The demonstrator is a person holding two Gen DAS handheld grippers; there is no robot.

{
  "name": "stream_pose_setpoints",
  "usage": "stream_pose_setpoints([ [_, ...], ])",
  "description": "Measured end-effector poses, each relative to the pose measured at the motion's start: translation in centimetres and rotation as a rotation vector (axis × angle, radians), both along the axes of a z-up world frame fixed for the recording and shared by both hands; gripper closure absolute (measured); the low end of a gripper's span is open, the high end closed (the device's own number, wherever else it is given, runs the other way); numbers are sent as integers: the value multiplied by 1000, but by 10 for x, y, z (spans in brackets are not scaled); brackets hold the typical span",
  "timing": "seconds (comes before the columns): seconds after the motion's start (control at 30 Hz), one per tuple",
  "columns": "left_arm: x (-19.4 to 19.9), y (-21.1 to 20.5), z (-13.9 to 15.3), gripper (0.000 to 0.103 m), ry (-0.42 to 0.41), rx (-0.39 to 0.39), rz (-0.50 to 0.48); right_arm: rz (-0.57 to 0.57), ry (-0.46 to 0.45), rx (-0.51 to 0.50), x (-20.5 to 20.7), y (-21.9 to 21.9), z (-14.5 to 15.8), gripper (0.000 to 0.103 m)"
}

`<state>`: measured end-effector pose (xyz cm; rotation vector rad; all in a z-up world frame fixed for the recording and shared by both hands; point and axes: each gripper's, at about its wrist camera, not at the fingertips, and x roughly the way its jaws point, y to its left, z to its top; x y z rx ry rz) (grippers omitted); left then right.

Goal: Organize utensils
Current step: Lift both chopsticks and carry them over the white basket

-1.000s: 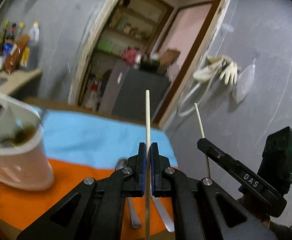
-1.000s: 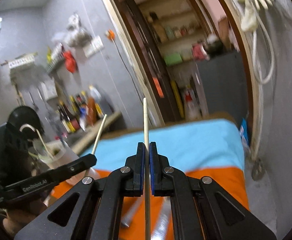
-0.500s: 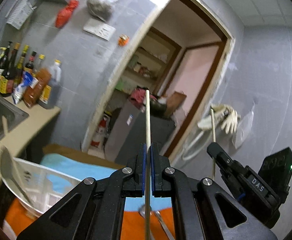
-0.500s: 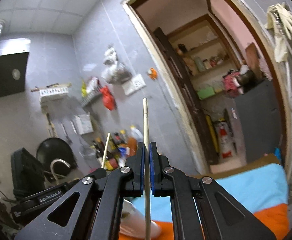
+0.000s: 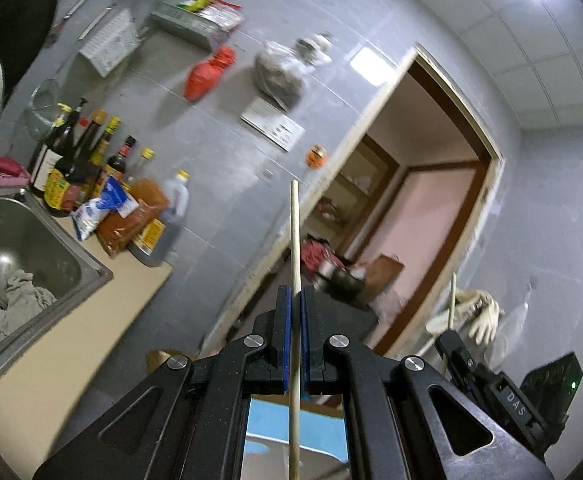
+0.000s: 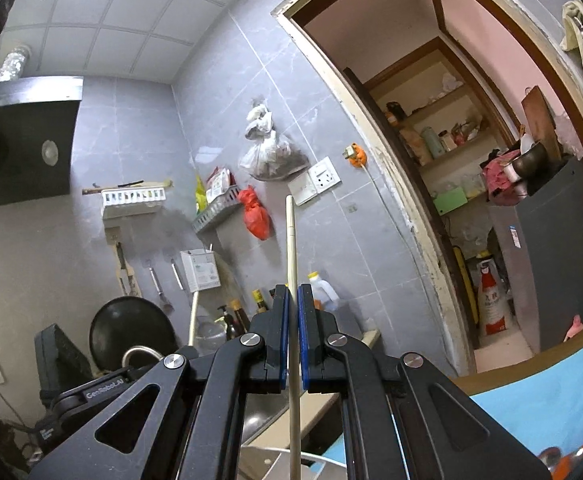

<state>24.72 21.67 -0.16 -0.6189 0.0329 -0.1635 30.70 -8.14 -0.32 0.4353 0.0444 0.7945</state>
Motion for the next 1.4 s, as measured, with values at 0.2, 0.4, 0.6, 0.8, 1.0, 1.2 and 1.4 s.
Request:
stream_pose_setpoints([
  [0.2,2,25,-21,101,-37,-44,44,-94,-36,-1,-4,18,-18,100],
  [0.4,-2,18,-39,101,-81,-10,88,-160,-60,5,-5,30,-36,100],
  [0.6,-6,7,-51,101,-135,38,136,-233,-127,-16,-13,37,-51,100],
  [0.8,-7,-1,-60,101,-172,70,160,-265,-190,-72,-19,46,-61,100],
  [1.0,-7,-11,-69,101,-182,124,179,-272,-211,-107,-18,50,-70,100],
  [1.2,-6,-23,-75,101,-182,187,180,-267,-222,-125,-18,53,-74,100],
  [1.4,-9,-29,-76,101,-182,237,183,-262,-232,-146,-20,56,-76,100],
])
